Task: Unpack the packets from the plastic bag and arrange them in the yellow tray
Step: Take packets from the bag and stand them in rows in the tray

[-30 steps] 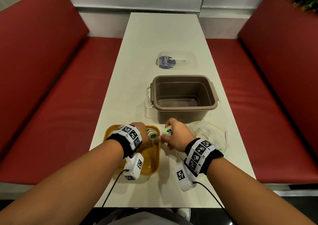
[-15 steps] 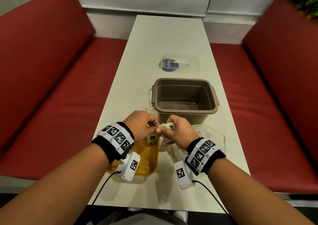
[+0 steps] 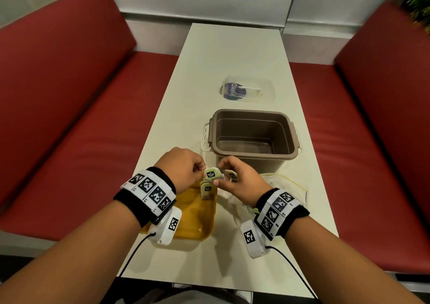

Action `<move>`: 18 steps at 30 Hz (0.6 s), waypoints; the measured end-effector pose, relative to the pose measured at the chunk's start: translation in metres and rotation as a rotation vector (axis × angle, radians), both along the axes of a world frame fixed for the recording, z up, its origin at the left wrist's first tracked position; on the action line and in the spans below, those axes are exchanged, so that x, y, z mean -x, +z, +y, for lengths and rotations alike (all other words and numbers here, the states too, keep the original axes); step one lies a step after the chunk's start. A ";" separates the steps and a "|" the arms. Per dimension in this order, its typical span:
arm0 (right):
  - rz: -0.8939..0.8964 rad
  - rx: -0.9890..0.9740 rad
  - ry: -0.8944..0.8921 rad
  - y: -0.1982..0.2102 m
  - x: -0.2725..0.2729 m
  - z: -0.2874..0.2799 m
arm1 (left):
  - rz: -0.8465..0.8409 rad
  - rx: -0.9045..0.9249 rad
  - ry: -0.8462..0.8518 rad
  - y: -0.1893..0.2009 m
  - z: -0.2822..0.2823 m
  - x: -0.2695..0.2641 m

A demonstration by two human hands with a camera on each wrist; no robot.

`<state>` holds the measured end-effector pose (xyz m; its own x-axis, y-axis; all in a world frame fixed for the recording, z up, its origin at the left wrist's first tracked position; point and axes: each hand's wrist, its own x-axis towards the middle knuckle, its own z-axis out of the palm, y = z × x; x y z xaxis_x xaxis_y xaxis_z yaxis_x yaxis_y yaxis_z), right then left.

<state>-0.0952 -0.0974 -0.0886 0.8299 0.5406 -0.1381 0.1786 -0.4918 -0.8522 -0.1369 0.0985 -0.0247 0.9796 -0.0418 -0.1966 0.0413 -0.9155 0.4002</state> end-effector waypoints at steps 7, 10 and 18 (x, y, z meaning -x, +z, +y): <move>-0.101 0.108 0.064 -0.004 0.003 0.016 | -0.021 -0.061 -0.021 0.001 -0.004 0.003; -0.059 0.193 0.016 -0.007 0.004 0.015 | 0.056 -0.121 0.017 -0.009 0.000 0.004; 0.030 0.300 0.003 -0.008 0.005 0.015 | 0.266 -0.255 0.036 -0.052 -0.013 -0.008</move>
<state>-0.0998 -0.0824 -0.0968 0.8215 0.4741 -0.3168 0.1570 -0.7222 -0.6736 -0.1290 0.0860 -0.0764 0.8928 0.0749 -0.4443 0.1470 -0.9805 0.1301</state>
